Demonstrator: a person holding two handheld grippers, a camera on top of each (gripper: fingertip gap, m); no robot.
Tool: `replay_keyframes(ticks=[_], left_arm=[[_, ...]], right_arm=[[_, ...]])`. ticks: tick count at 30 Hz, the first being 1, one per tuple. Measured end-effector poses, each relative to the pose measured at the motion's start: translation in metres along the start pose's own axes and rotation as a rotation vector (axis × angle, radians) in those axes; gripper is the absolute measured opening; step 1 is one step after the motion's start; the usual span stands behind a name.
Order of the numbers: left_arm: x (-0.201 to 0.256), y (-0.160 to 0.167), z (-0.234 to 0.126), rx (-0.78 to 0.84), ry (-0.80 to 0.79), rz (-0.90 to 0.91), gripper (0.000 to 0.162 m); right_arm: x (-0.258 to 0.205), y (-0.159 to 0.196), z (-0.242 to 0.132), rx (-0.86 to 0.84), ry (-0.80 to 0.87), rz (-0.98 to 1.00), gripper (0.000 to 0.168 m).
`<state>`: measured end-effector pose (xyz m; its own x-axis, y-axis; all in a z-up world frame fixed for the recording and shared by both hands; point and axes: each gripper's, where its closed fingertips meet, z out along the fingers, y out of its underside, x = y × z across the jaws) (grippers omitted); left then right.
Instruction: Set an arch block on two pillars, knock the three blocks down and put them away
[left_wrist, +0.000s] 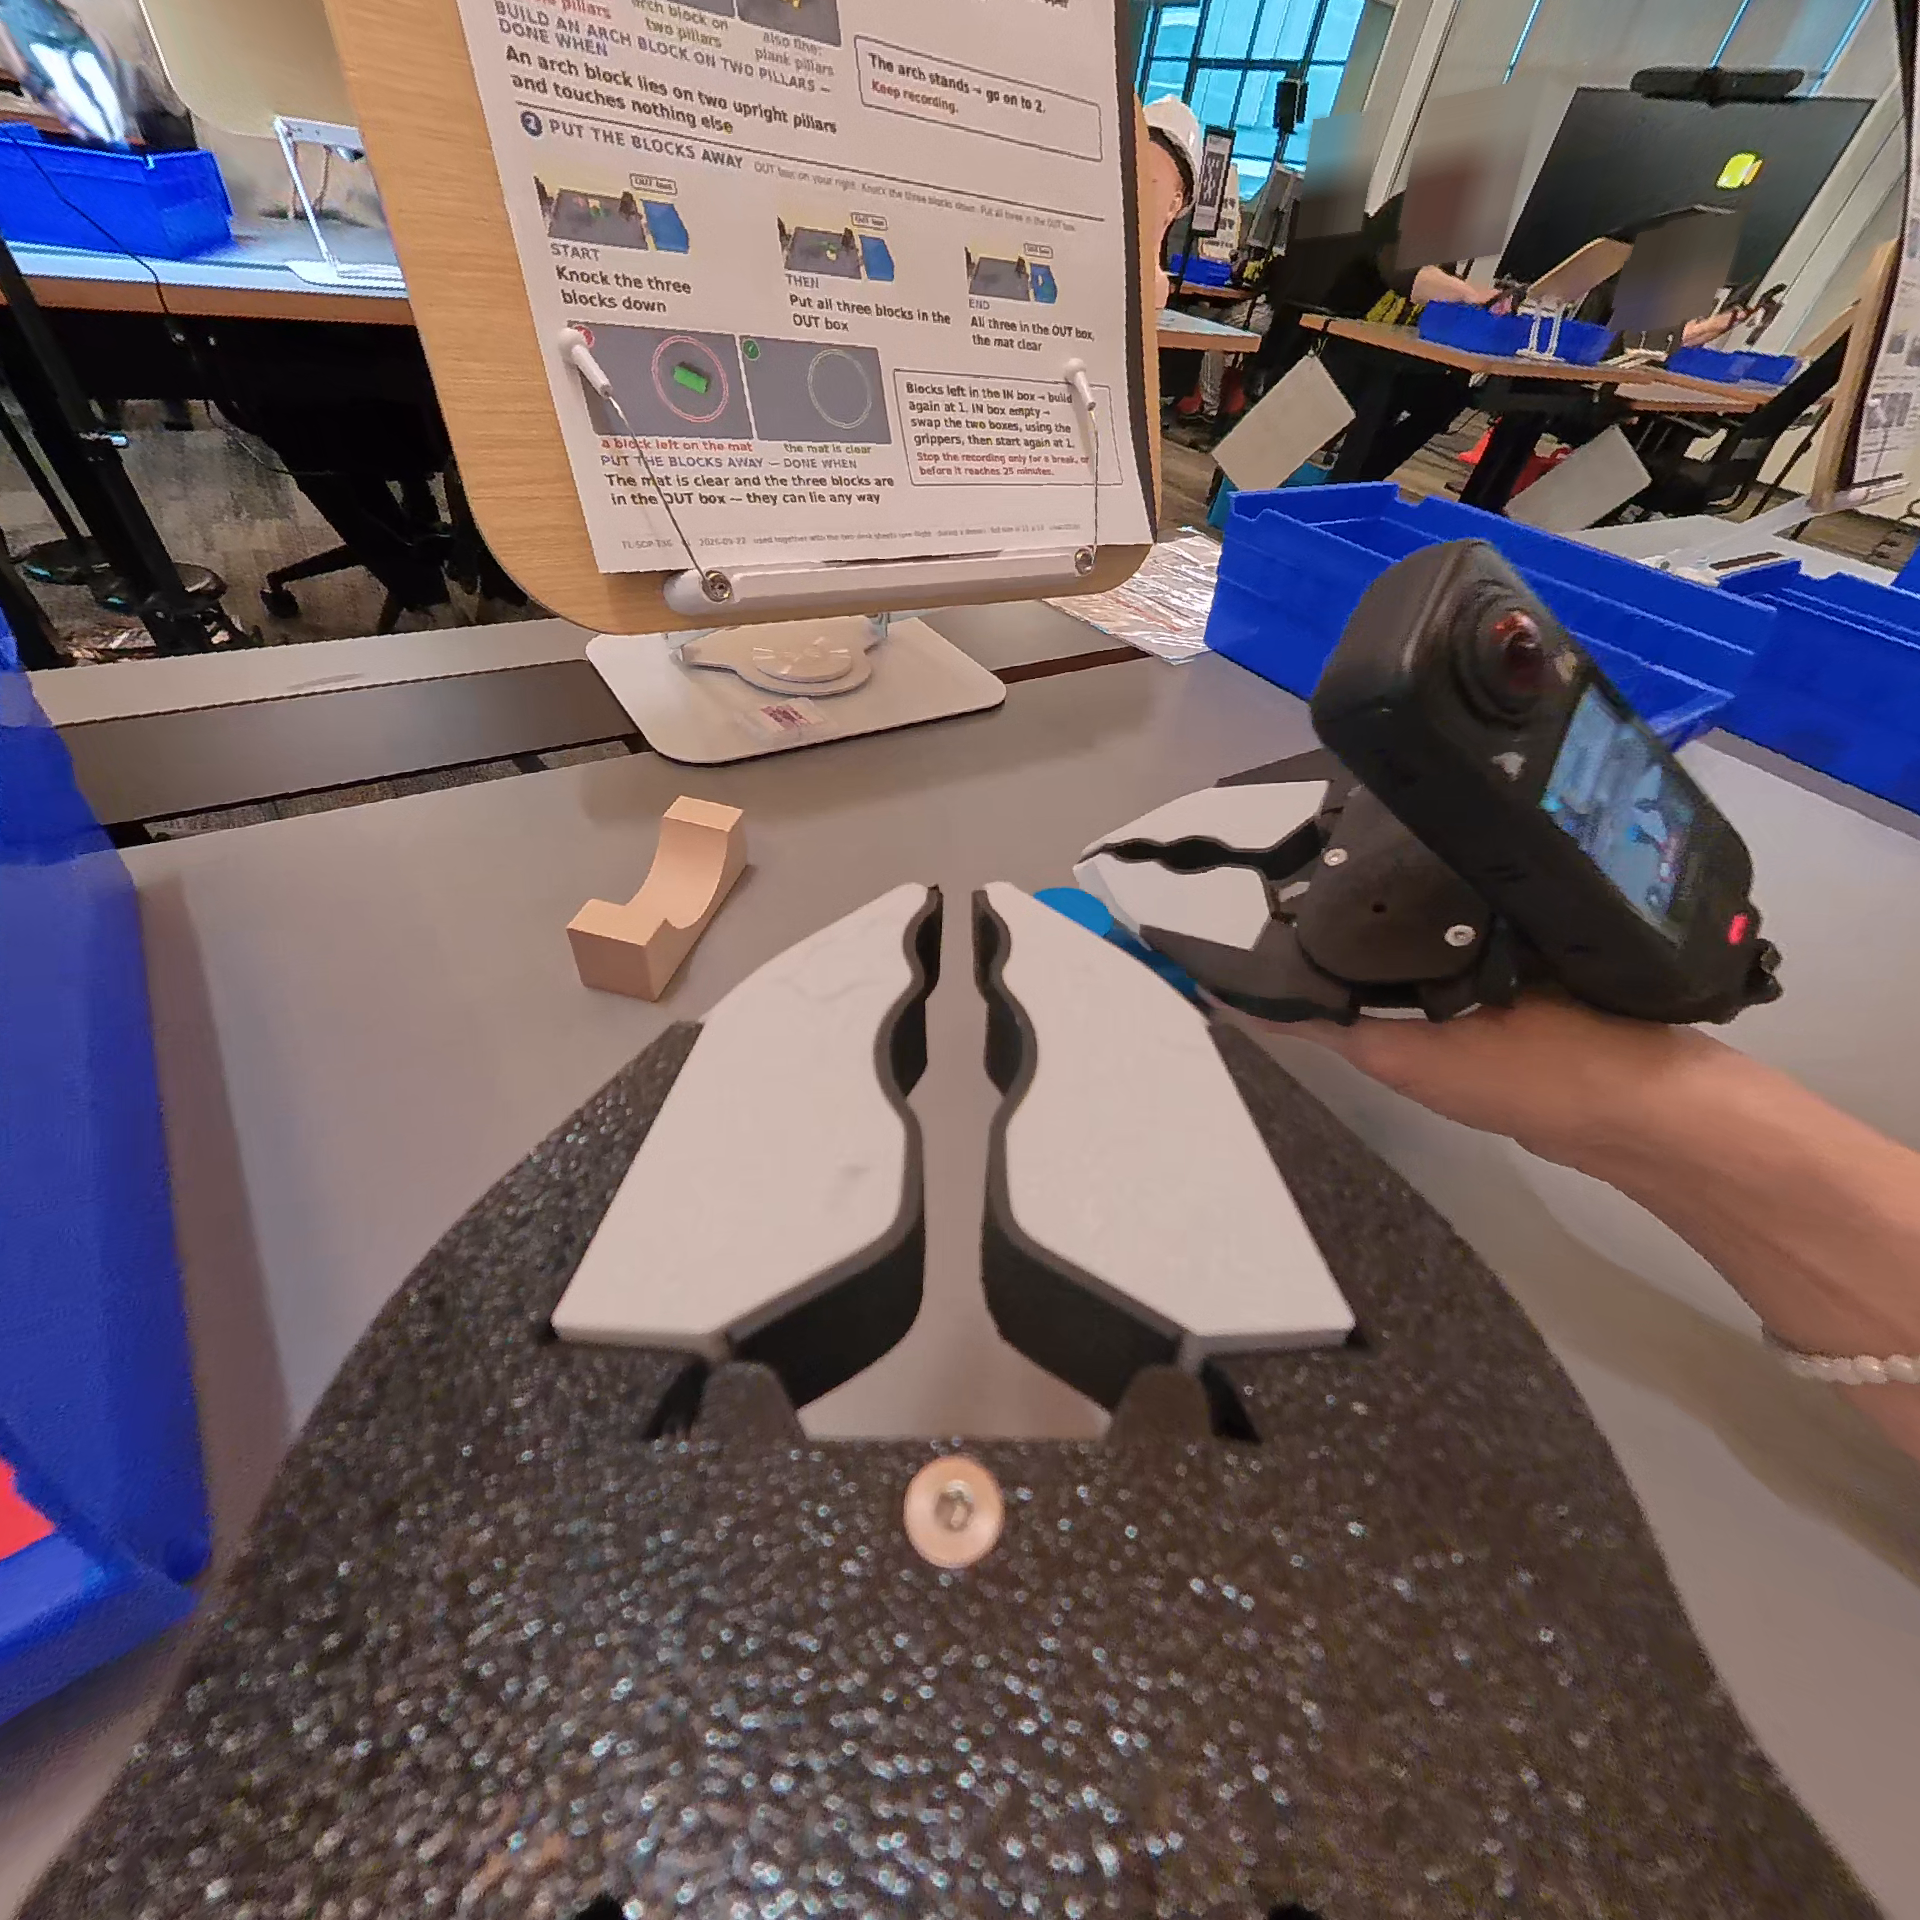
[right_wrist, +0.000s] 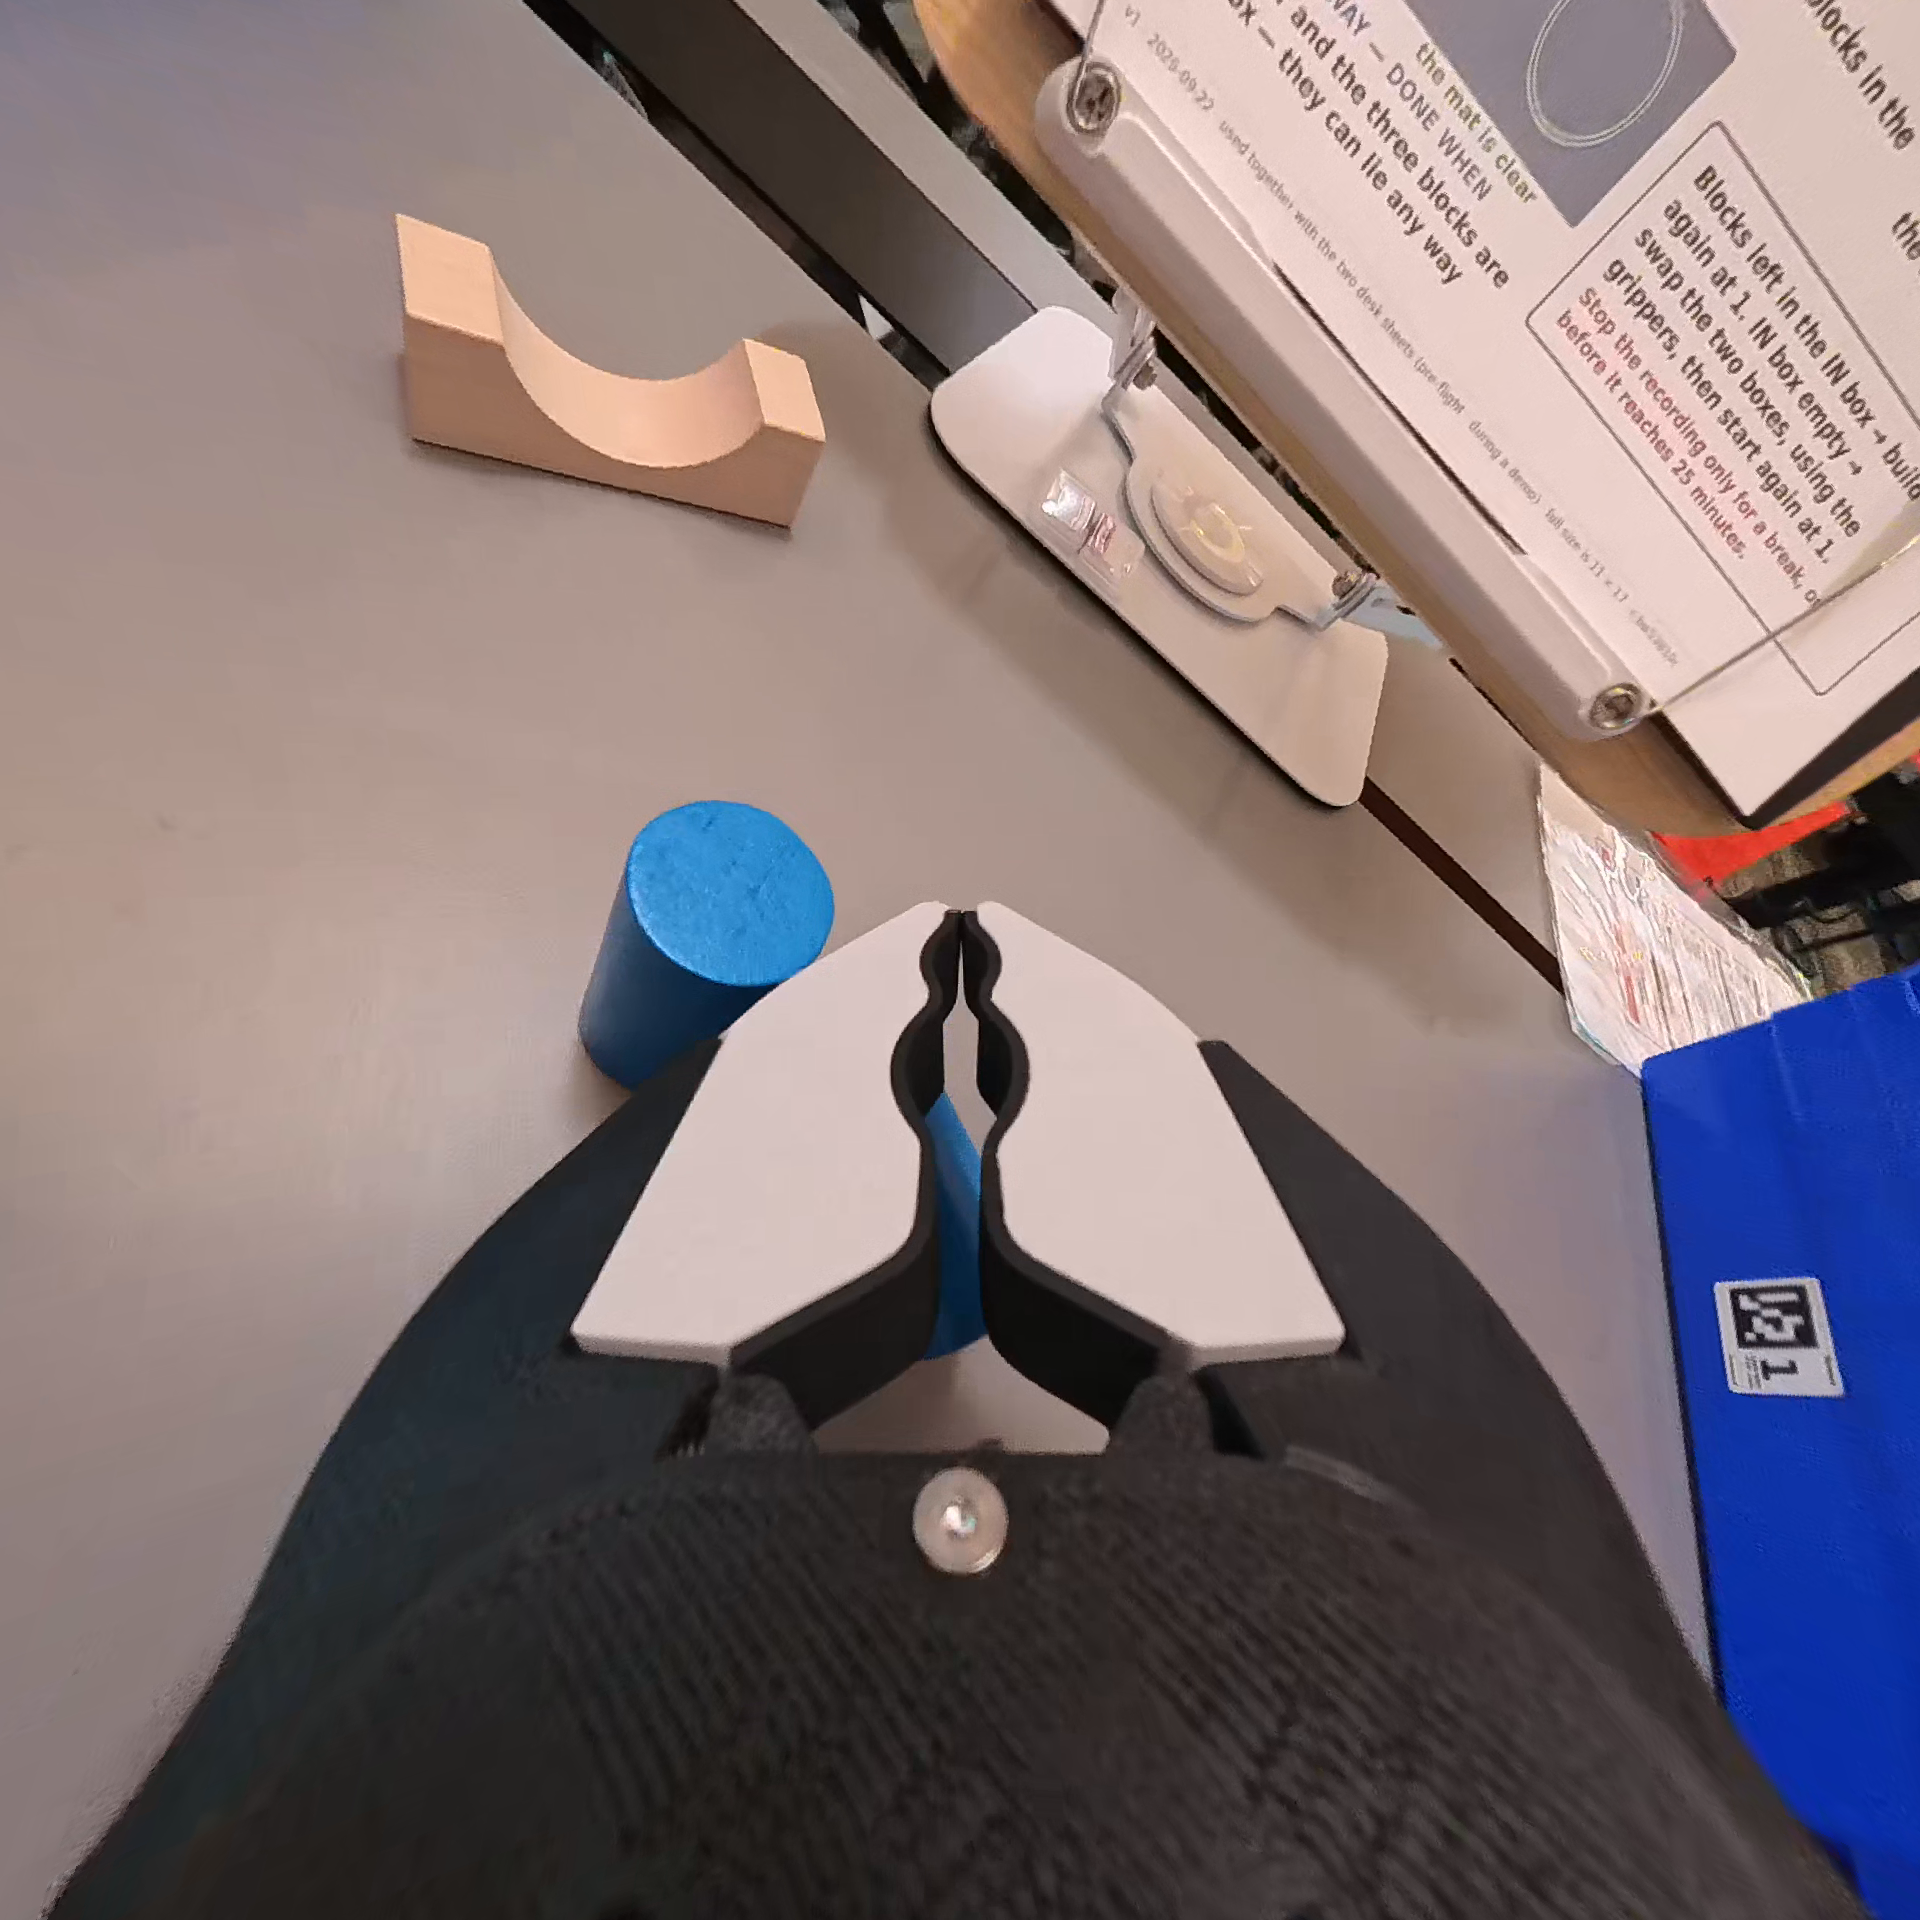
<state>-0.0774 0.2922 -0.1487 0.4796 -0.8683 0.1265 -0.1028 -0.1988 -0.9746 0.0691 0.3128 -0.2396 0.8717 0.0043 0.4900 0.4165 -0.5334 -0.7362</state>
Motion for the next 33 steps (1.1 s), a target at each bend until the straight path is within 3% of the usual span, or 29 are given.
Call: replay_keyframes(ticks=[3, 8, 12, 21, 32, 33], left_arm=[[0.000, 0.000, 0.000, 0.003, 0.006, -0.008, 0.005], [-0.002, -0.002, -0.002, 0.009, -0.001, -0.004, 0.005], [-0.006, -0.004, -0.004, 0.016, -0.006, -0.013, 0.005], [-0.005, -0.001, -0.002, 0.009, 0.001, -0.018, 0.005], [0.001, 0.004, 0.002, -0.017, 0.016, -0.009, 0.007], [0.001, 0.004, 0.002, -0.020, 0.014, -0.004, 0.007]], right_arm=[[-0.017, -0.006, 0.005, 0.013, -0.064, -0.070, 0.001], [-0.049, -0.042, -0.018, 0.210, -0.196, -0.164, 0.000], [-0.019, -0.040, -0.031, 0.158, -0.094, -0.121, 0.000], [0.042, -0.028, -0.064, 0.196, -0.078, 0.060, 0.001], [0.012, 0.024, -0.040, -0.021, -0.401, 0.004, 0.085], [0.005, 0.028, -0.038, -0.068, -0.467, -0.006, 0.084]])
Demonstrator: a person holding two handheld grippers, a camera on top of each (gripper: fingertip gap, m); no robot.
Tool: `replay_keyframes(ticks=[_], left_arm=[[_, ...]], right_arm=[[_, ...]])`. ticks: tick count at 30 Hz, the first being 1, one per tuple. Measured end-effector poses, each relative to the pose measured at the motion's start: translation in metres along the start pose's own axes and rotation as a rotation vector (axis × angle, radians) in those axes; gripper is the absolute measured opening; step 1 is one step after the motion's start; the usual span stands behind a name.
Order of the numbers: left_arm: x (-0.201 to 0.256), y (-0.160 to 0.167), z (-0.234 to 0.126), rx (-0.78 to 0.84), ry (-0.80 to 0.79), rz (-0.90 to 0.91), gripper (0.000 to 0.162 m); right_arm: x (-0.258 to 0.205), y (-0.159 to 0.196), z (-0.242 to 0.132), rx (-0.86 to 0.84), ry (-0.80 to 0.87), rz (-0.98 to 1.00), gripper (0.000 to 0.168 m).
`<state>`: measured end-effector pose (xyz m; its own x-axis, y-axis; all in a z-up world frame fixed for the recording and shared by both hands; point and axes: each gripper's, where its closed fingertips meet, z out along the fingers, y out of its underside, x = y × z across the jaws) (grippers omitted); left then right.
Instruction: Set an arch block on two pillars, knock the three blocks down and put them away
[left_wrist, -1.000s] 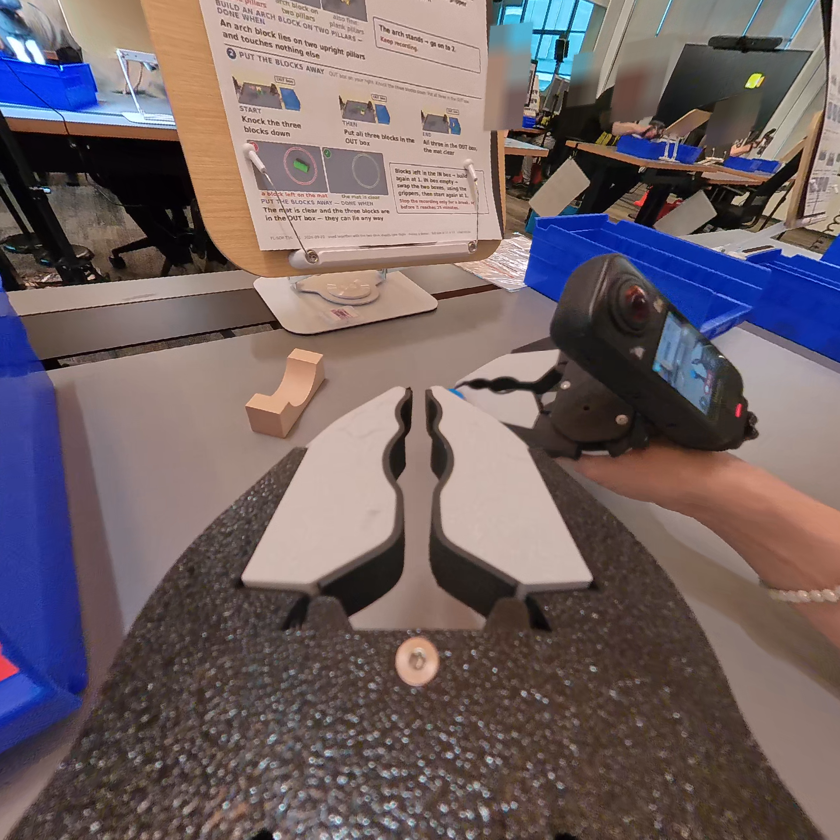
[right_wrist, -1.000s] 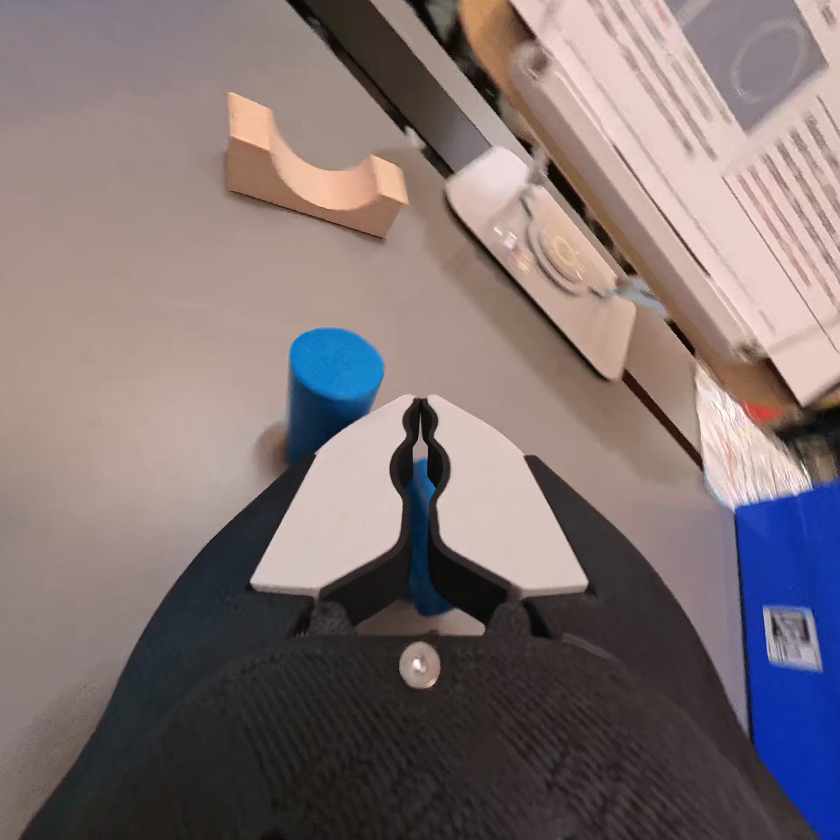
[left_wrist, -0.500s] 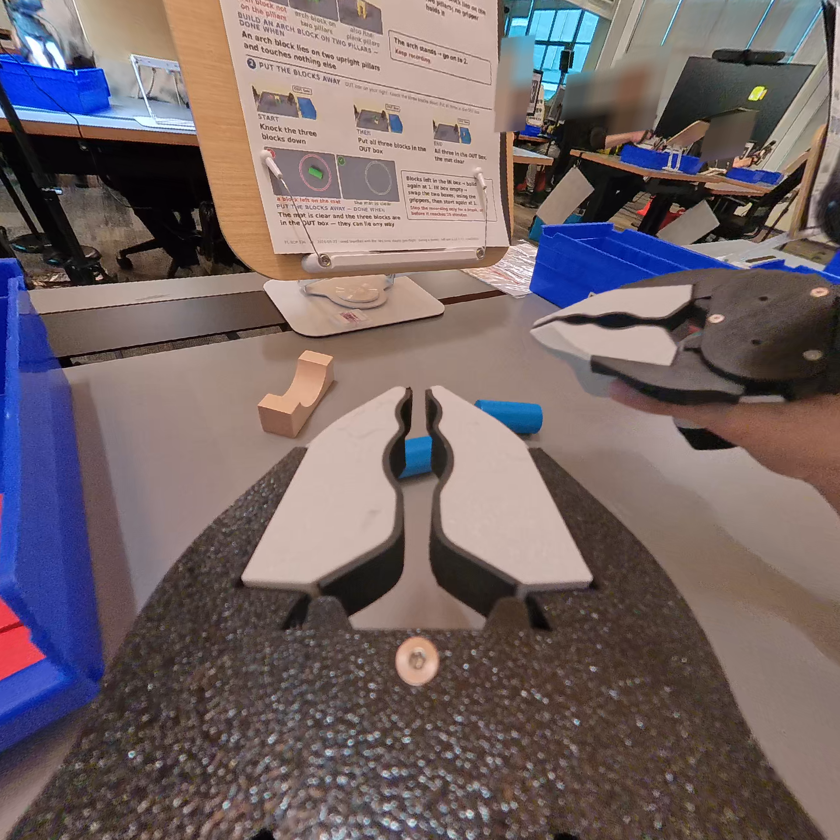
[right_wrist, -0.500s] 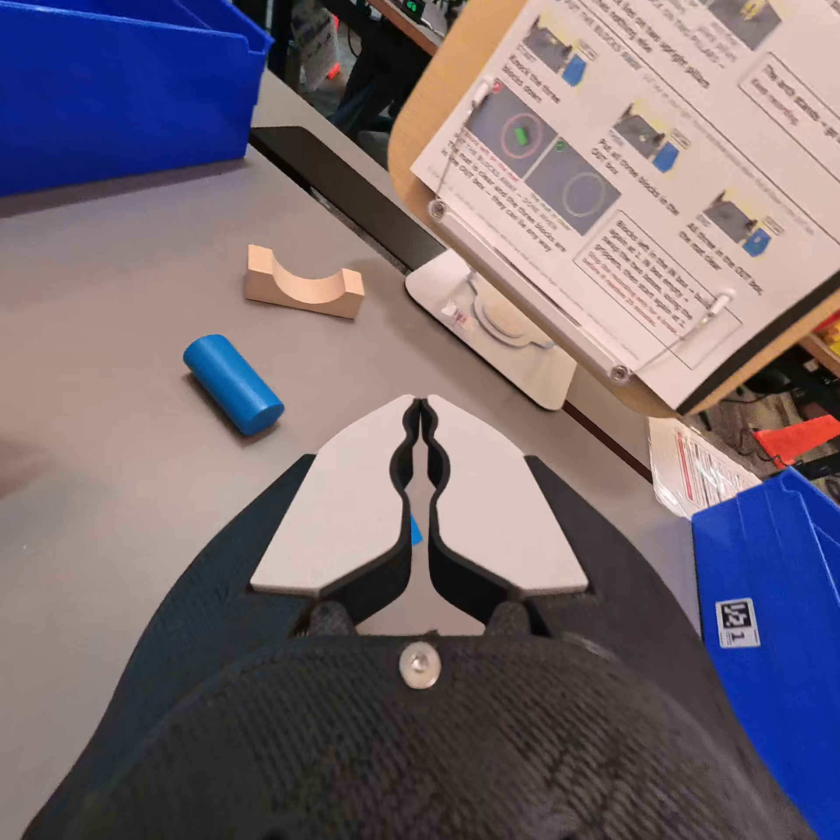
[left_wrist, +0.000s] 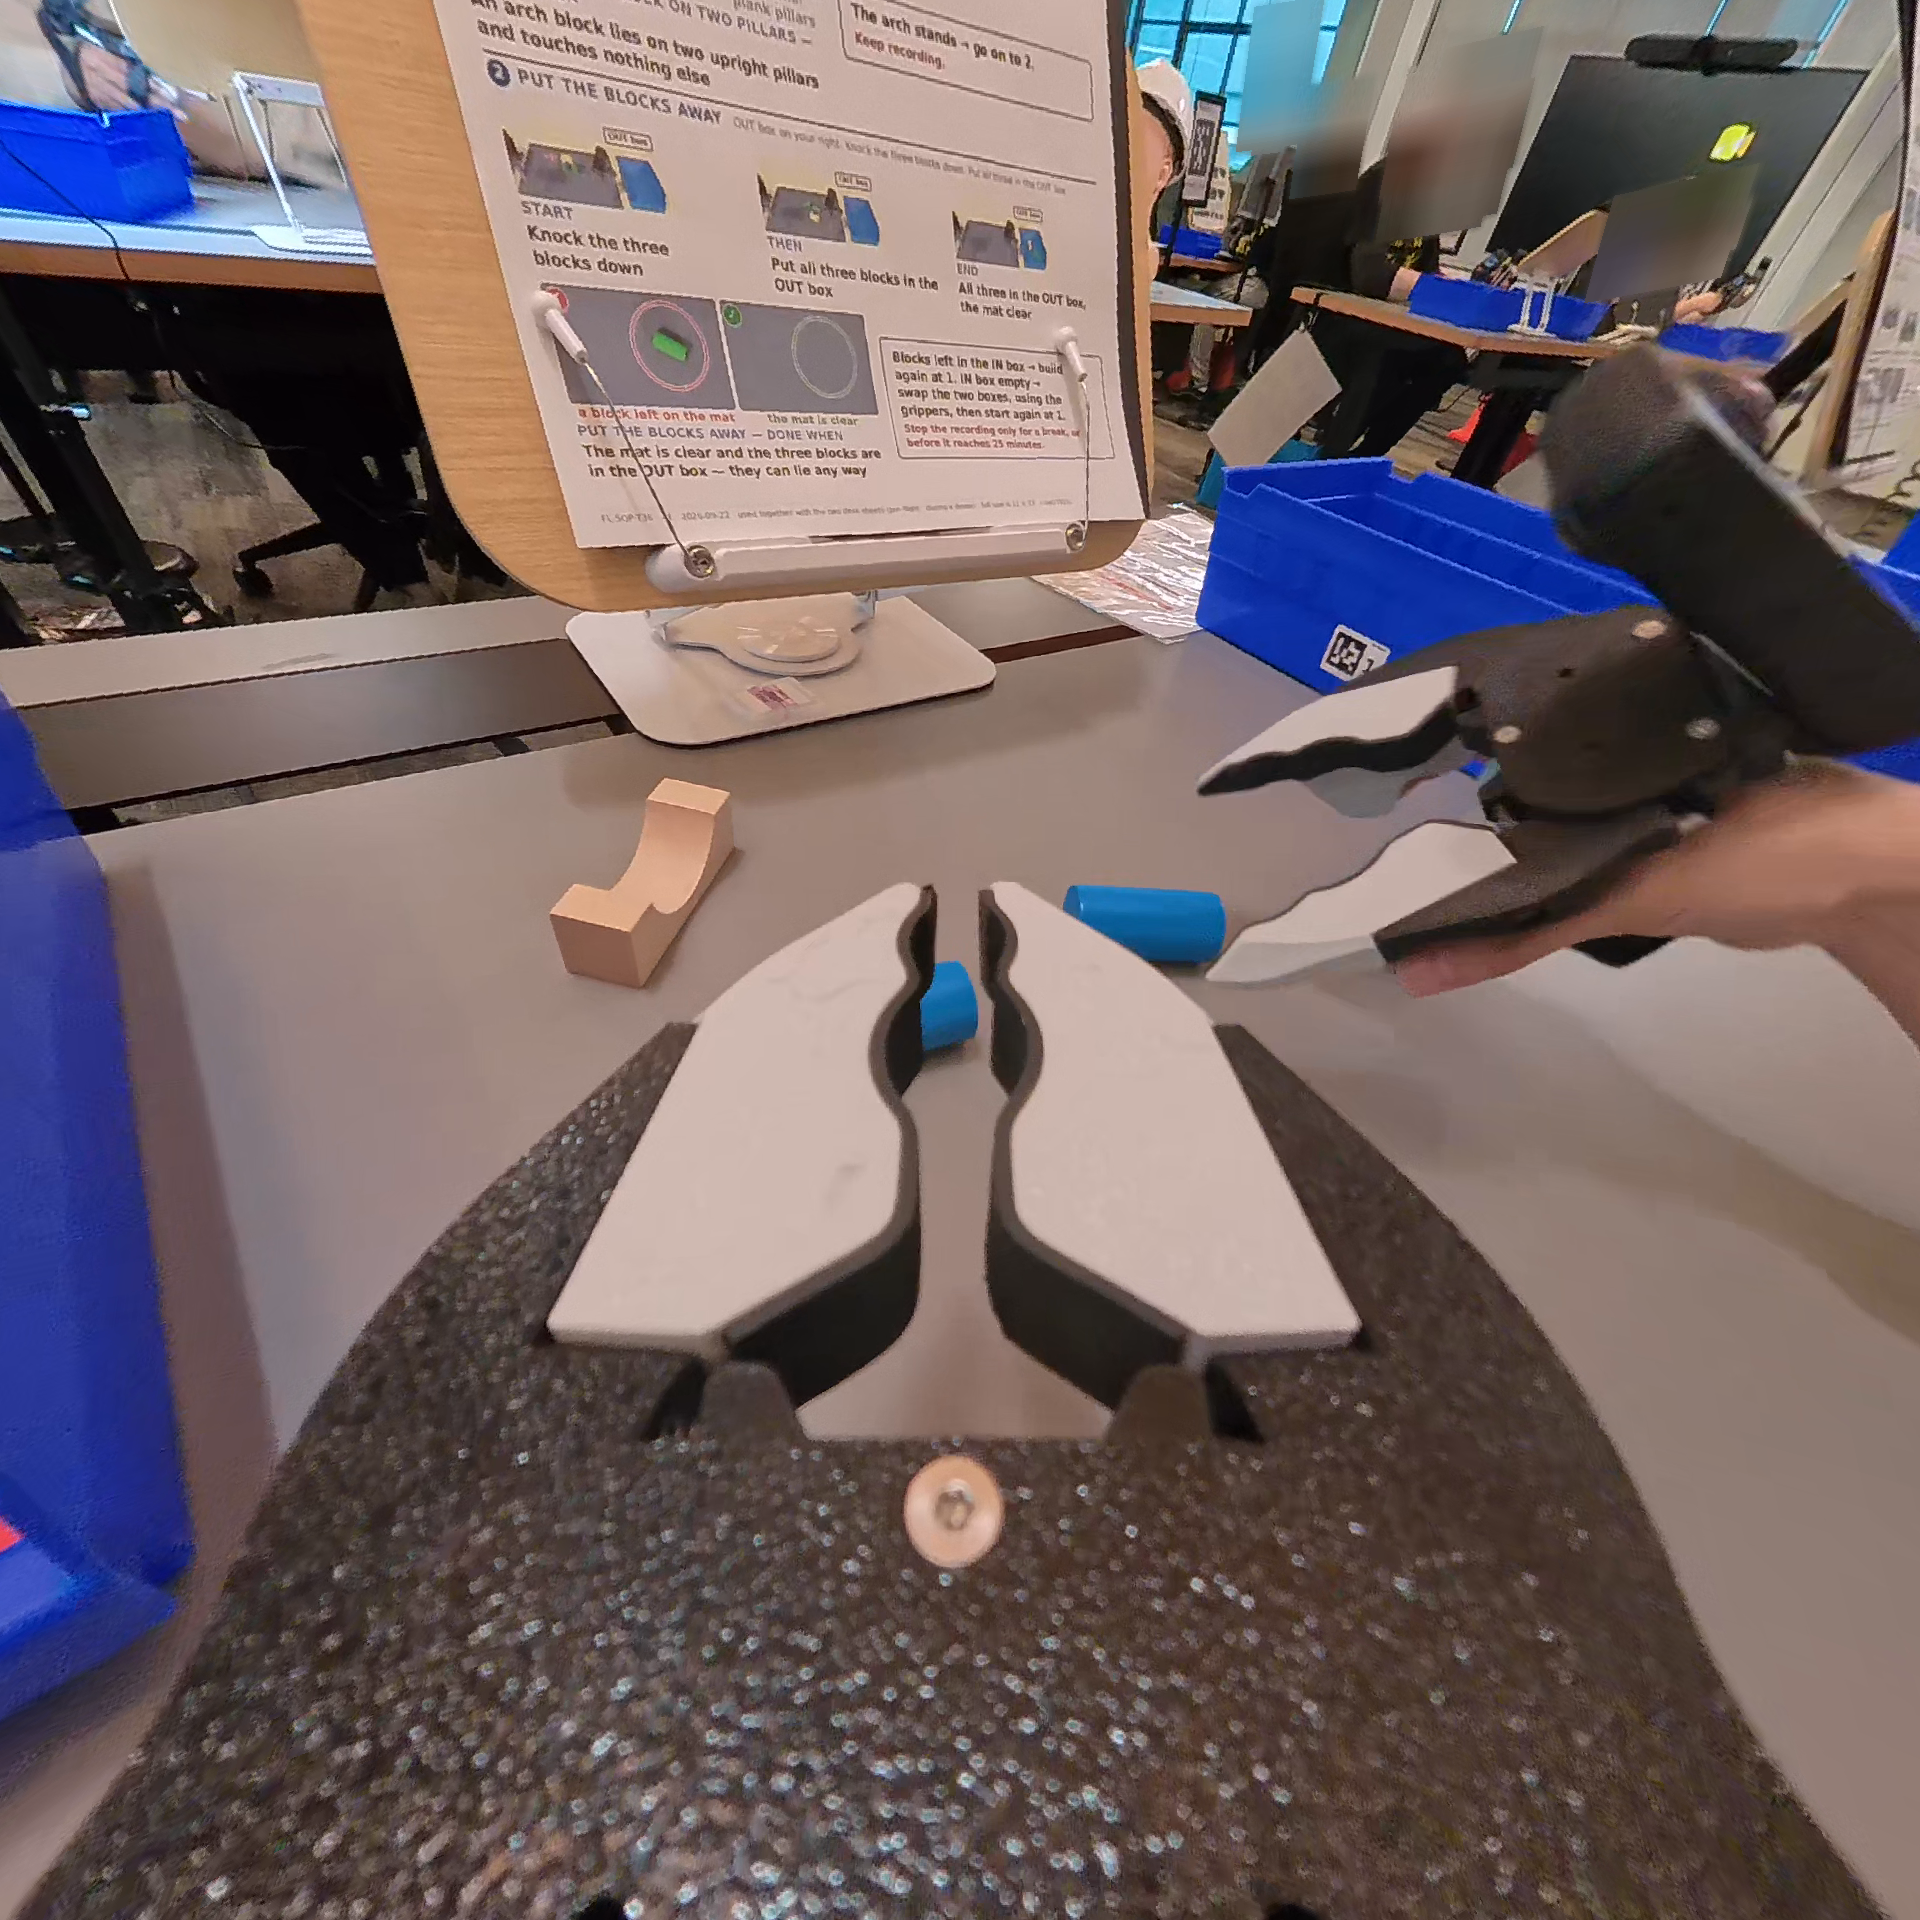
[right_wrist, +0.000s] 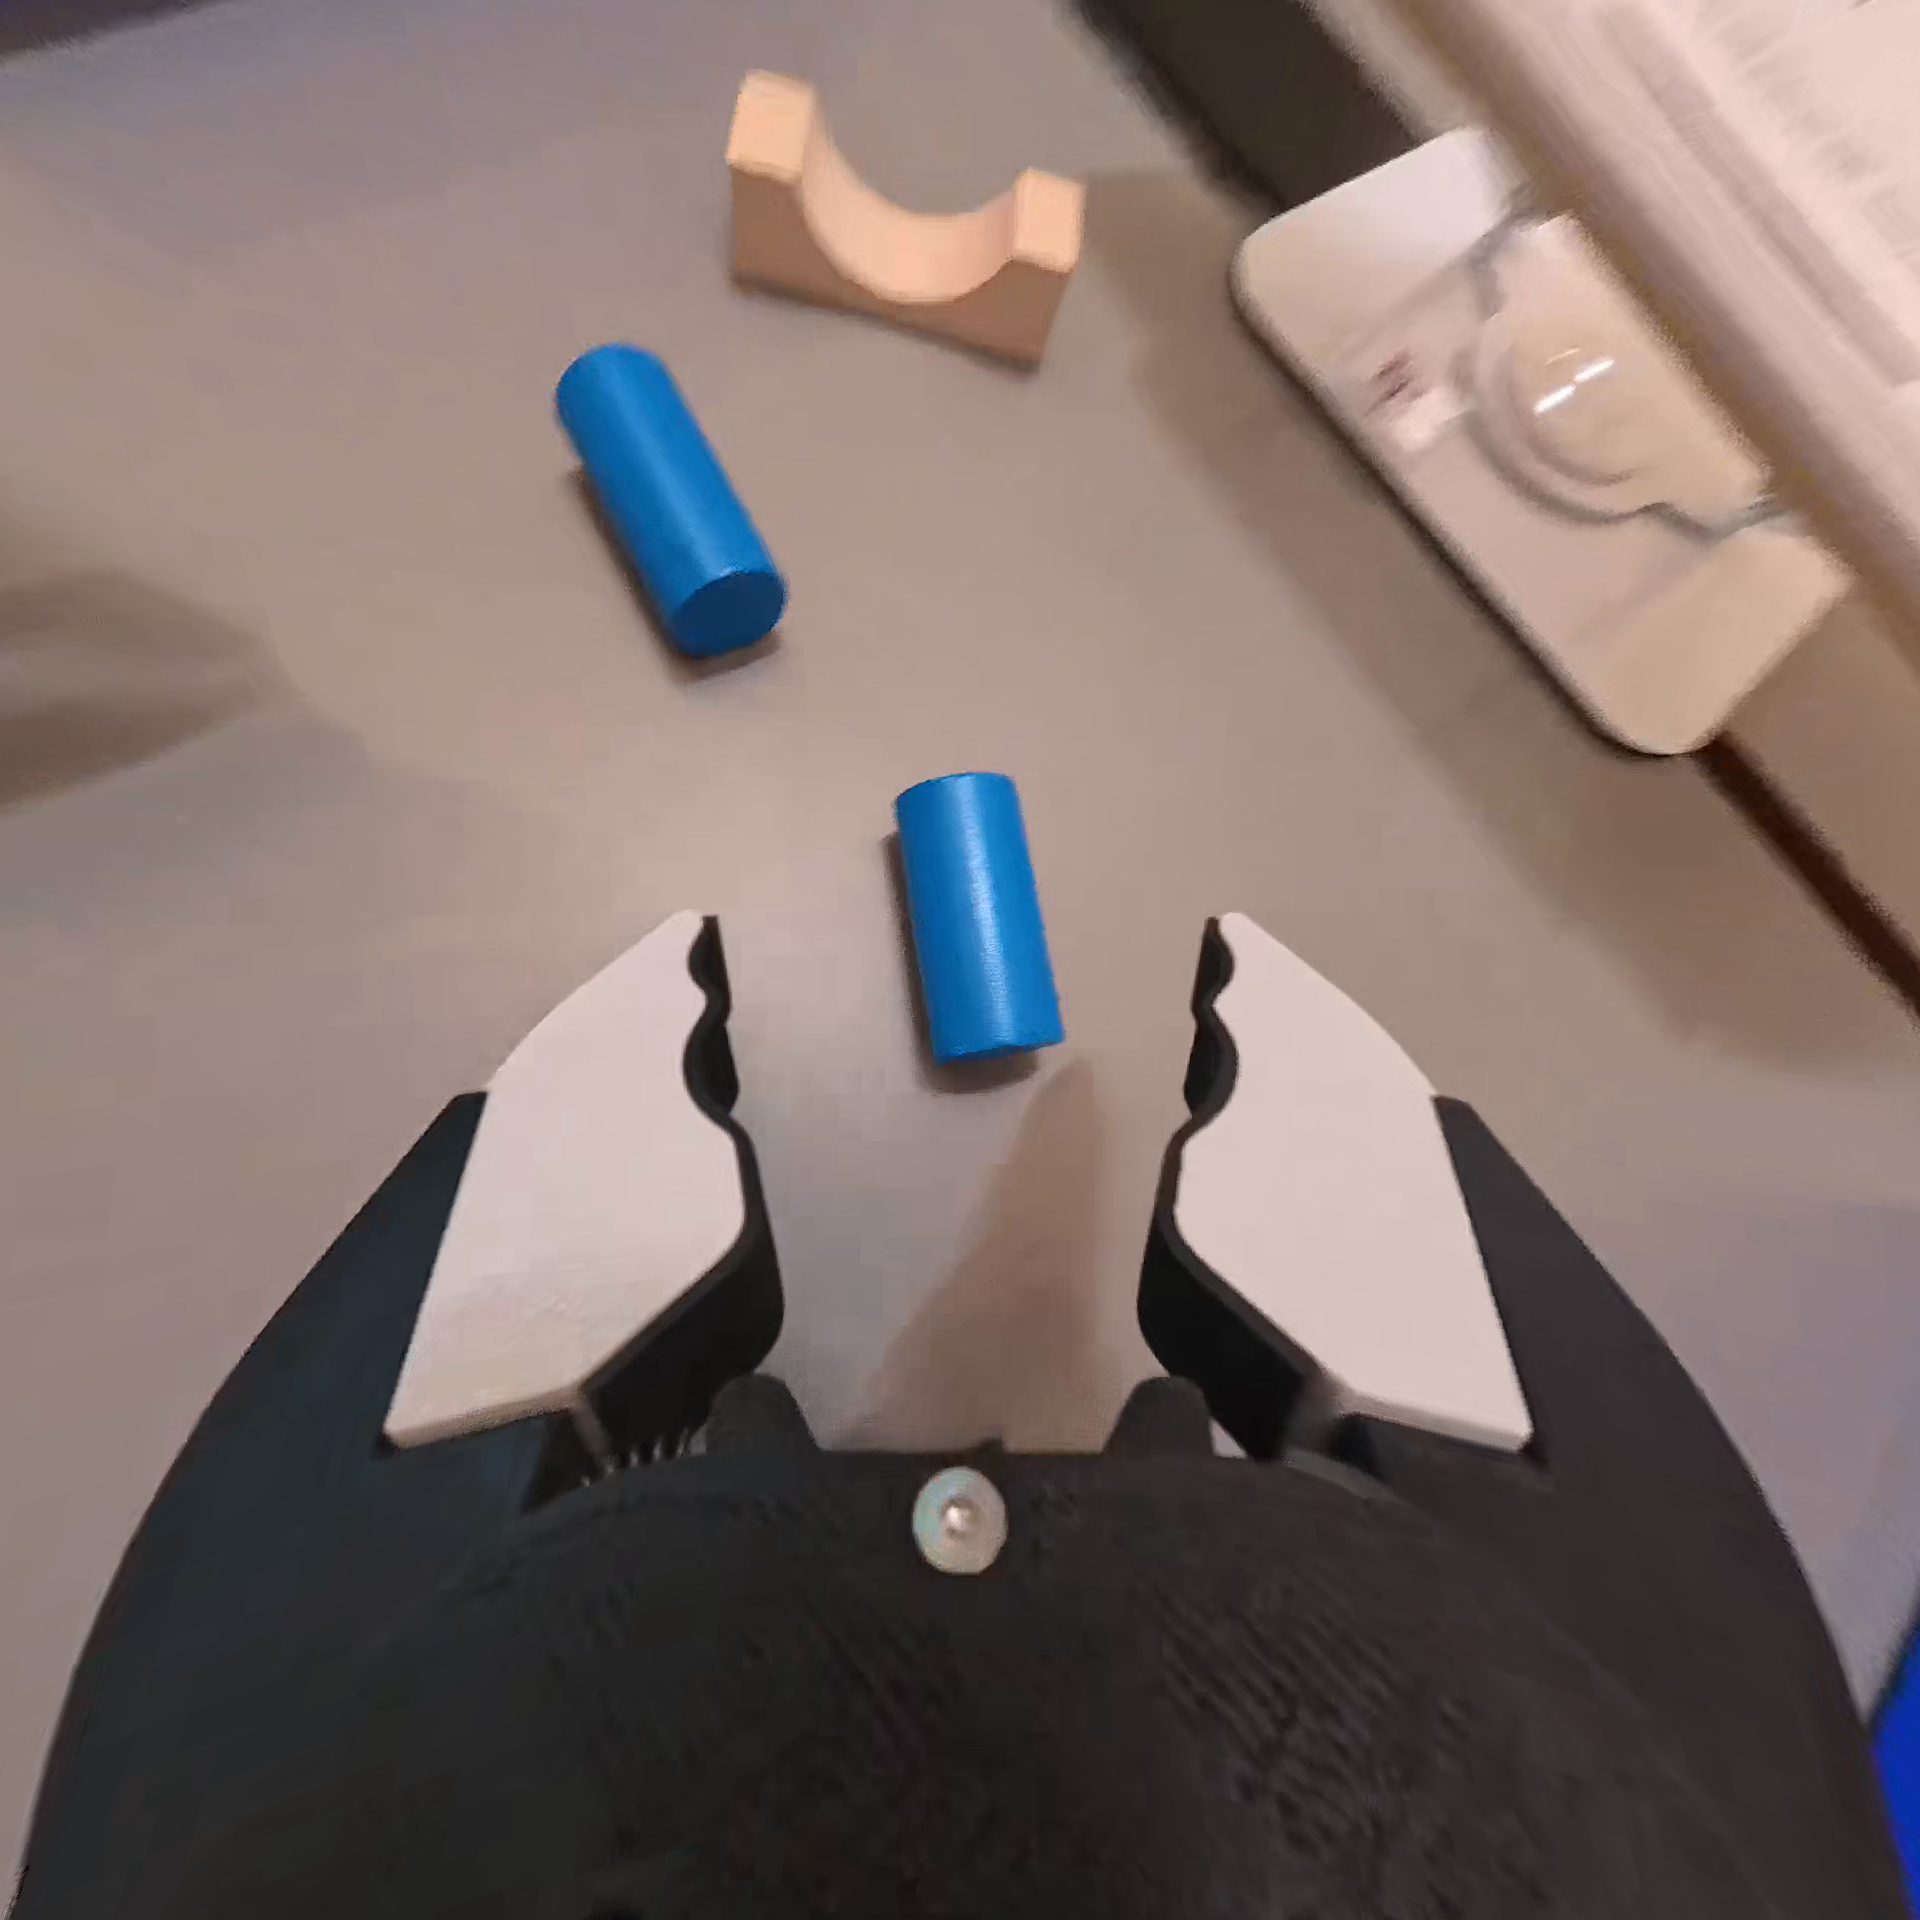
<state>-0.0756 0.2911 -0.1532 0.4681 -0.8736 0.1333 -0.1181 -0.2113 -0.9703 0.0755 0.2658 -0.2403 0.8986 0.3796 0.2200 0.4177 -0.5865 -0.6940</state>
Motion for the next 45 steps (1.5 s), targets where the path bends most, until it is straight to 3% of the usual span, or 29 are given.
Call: replay_keyframes(ticks=[14, 16, 17, 20, 25, 30, 32, 36, 40, 45], left_arm=[[-0.009, -0.005, -0.006, 0.019, -0.019, -0.008, 0.007], [-0.010, -0.004, -0.006, 0.019, -0.016, -0.014, 0.007], [-0.010, -0.004, -0.005, 0.019, -0.014, -0.017, 0.007], [-0.010, -0.002, -0.004, 0.015, -0.011, -0.020, 0.007], [-0.011, 0.002, -0.002, 0.005, -0.008, -0.024, 0.007], [-0.017, 0.002, -0.003, 0.005, -0.024, -0.022, 0.007], [-0.019, 0.001, -0.004, 0.009, -0.028, -0.030, 0.007], [-0.016, 0.001, -0.003, 0.009, -0.014, -0.046, 0.007], [-0.015, 0.003, 0.000, -0.003, -0.017, -0.040, 0.007], [-0.011, 0.008, 0.004, -0.022, -0.016, -0.029, 0.007]], right_arm=[[0.003, 0.023, 0.040, -0.385, -0.241, -0.172, 0.065], [-0.002, 0.025, 0.044, -0.393, -0.260, -0.172, 0.050], [-0.007, 0.026, 0.044, -0.396, -0.286, -0.170, 0.034], [-0.006, 0.023, 0.045, -0.397, -0.268, -0.160, 0.034], [0.024, 0.012, 0.009, -0.358, -0.214, -0.114, 0.034], [0.141, 0.001, -0.083, -0.280, 0.008, 0.088, 0.034], [0.198, 0.017, -0.120, -0.296, 0.115, 0.182, 0.034], [0.279, 0.085, -0.161, -0.366, 0.215, 0.436, 0.034], [0.302, 0.152, -0.157, -0.393, 0.221, 0.610, 0.034], [0.291, 0.215, -0.128, -0.542, 0.190, 0.624, 0.035]])
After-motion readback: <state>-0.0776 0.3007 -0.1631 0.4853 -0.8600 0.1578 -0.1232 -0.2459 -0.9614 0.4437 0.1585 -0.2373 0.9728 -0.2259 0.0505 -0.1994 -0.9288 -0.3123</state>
